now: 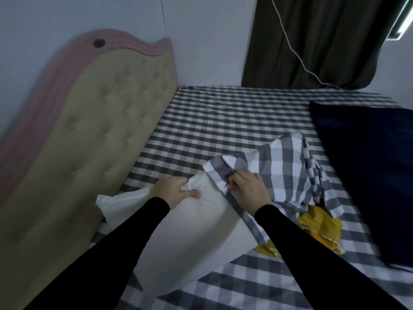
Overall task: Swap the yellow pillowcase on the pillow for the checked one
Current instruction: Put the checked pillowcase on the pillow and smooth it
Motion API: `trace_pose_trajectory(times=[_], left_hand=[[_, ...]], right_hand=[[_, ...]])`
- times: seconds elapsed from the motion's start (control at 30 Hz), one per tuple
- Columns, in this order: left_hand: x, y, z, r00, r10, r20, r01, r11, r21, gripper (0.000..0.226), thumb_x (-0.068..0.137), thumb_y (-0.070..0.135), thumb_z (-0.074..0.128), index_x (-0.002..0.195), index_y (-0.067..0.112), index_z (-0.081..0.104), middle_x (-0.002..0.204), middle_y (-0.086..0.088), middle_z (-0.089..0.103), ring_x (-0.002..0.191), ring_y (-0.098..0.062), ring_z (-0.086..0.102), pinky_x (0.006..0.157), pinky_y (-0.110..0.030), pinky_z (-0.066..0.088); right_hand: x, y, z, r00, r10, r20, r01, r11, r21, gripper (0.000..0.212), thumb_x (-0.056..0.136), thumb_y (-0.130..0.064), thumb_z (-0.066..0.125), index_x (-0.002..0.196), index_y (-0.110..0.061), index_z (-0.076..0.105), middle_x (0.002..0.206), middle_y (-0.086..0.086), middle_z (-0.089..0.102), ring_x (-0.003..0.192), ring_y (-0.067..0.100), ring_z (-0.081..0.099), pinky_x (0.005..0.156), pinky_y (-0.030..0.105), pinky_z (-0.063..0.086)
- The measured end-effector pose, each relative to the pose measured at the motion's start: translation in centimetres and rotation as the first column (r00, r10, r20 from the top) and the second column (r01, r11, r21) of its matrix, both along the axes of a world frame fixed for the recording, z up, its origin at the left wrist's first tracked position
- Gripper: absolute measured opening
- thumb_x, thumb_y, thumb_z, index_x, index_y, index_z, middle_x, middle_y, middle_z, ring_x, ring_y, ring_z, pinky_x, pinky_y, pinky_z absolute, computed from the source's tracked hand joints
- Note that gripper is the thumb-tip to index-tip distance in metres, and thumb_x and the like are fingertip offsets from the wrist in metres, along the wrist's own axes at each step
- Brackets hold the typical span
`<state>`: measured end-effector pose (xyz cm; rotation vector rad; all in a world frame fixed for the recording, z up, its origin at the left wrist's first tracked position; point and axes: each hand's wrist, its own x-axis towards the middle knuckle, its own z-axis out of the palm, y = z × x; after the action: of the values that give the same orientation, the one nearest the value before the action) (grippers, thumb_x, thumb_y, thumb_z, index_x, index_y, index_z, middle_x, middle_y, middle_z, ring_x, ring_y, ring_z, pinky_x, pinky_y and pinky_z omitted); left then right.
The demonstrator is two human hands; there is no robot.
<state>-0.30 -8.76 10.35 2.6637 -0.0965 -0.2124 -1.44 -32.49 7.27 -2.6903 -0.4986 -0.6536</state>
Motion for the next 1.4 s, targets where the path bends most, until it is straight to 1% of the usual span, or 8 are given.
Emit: trace_pose_trajectory(times=[0.23, 0.47, 0.57, 0.67, 0.73, 0.93, 1.2, 1.4], left_hand=[[1.1, -0.3, 4.8, 0.954, -0.191, 0.232, 0.185, 0.982, 0.046, 0.034, 0.066, 0.052, 0.078, 0.055, 0.027, 0.058, 0.060, 0.010, 0.055, 0.062, -0.005, 0.049, 0.059, -0.020, 0.031], [0.1, 1.5, 2.0, 0.890, -0.418, 0.180, 0.355, 0.885, 0.301, 0.062, 0.070, 0.077, 0.048, 0.061, 0.015, 0.057, 0.064, 0.003, 0.053, 0.065, -0.015, 0.049, 0.063, -0.029, 0.033], [-1.0, 1.8, -0.1, 0.934, -0.349, 0.079, 0.301, 0.885, 0.354, 0.060, 0.077, 0.076, 0.048, 0.078, 0.016, 0.059, 0.076, 0.002, 0.056, 0.078, -0.016, 0.051, 0.070, -0.029, 0.030], [-1.0, 2.9, -0.5, 0.961, -0.265, 0.077, 0.218, 0.899, 0.379, 0.102, 0.056, 0.098, 0.019, 0.122, 0.030, 0.055, 0.119, 0.007, 0.062, 0.109, -0.017, 0.052, 0.092, -0.033, 0.033], [-1.3, 3.6, 0.0, 0.971, -0.240, 0.014, 0.213, 0.884, 0.416, 0.112, 0.045, 0.100, 0.037, 0.139, 0.037, 0.038, 0.135, 0.011, 0.053, 0.121, -0.018, 0.048, 0.103, -0.039, 0.032], [-2.4, 3.2, 0.4, 0.991, -0.115, -0.073, 0.129, 0.965, 0.229, 0.084, 0.046, 0.070, 0.076, 0.120, 0.038, 0.051, 0.105, 0.011, 0.065, 0.097, -0.015, 0.059, 0.079, -0.029, 0.044], [-1.8, 1.2, 1.2, 0.963, -0.194, 0.187, 0.168, 0.975, 0.148, 0.052, 0.052, 0.055, 0.085, 0.091, 0.024, 0.072, 0.090, 0.006, 0.070, 0.087, -0.013, 0.062, 0.080, -0.025, 0.046], [-1.4, 4.6, -1.9, 0.991, 0.124, -0.041, -0.130, 0.977, -0.167, 0.073, 0.056, 0.065, 0.078, 0.118, 0.030, 0.063, 0.106, 0.013, 0.068, 0.099, -0.011, 0.061, 0.083, -0.026, 0.045]], right_hand=[[2.2, 4.8, 8.1, 0.957, 0.158, 0.245, -0.212, 0.955, 0.210, 0.014, 0.080, -0.015, 0.049, 0.074, -0.008, 0.060, 0.072, 0.005, 0.062, 0.065, 0.022, 0.055, 0.069, 0.026, 0.037], [3.9, 1.5, 6.4, 0.914, 0.182, -0.363, -0.154, 0.982, 0.105, 0.049, 0.080, -0.065, 0.039, 0.103, -0.027, 0.059, 0.108, -0.007, 0.062, 0.101, 0.018, 0.058, 0.099, 0.037, 0.030], [2.4, 0.1, 4.3, 0.816, 0.171, -0.552, -0.263, 0.961, -0.090, 0.078, 0.066, -0.081, 0.042, 0.126, -0.032, 0.052, 0.125, -0.006, 0.060, 0.114, 0.017, 0.055, 0.103, 0.036, 0.033], [1.4, -0.7, 2.5, 0.917, 0.202, -0.345, -0.255, 0.960, -0.117, 0.076, 0.070, -0.077, 0.044, 0.130, -0.031, 0.054, 0.128, -0.007, 0.059, 0.117, 0.015, 0.054, 0.098, 0.032, 0.031], [1.7, -0.6, 1.8, 0.950, 0.233, -0.207, -0.245, 0.969, -0.037, 0.054, 0.081, -0.063, 0.046, 0.117, -0.029, 0.066, 0.115, -0.006, 0.068, 0.106, 0.016, 0.062, 0.091, 0.031, 0.039], [1.8, 2.7, 2.6, 0.946, 0.216, -0.241, -0.169, 0.964, 0.204, 0.029, 0.091, -0.040, 0.055, 0.094, -0.021, 0.077, 0.095, -0.004, 0.075, 0.087, 0.016, 0.069, 0.084, 0.030, 0.051], [1.5, 7.5, 6.3, 0.957, 0.290, -0.016, -0.271, 0.913, 0.304, 0.028, 0.088, -0.030, 0.051, 0.088, -0.017, 0.076, 0.081, -0.002, 0.075, 0.071, 0.014, 0.067, 0.066, 0.013, 0.043], [4.5, 7.1, 3.3, 0.939, 0.187, -0.287, -0.097, 0.948, 0.302, 0.020, 0.092, -0.024, 0.056, 0.101, -0.020, 0.074, 0.104, -0.001, 0.073, 0.097, 0.021, 0.066, 0.094, 0.042, 0.046]])
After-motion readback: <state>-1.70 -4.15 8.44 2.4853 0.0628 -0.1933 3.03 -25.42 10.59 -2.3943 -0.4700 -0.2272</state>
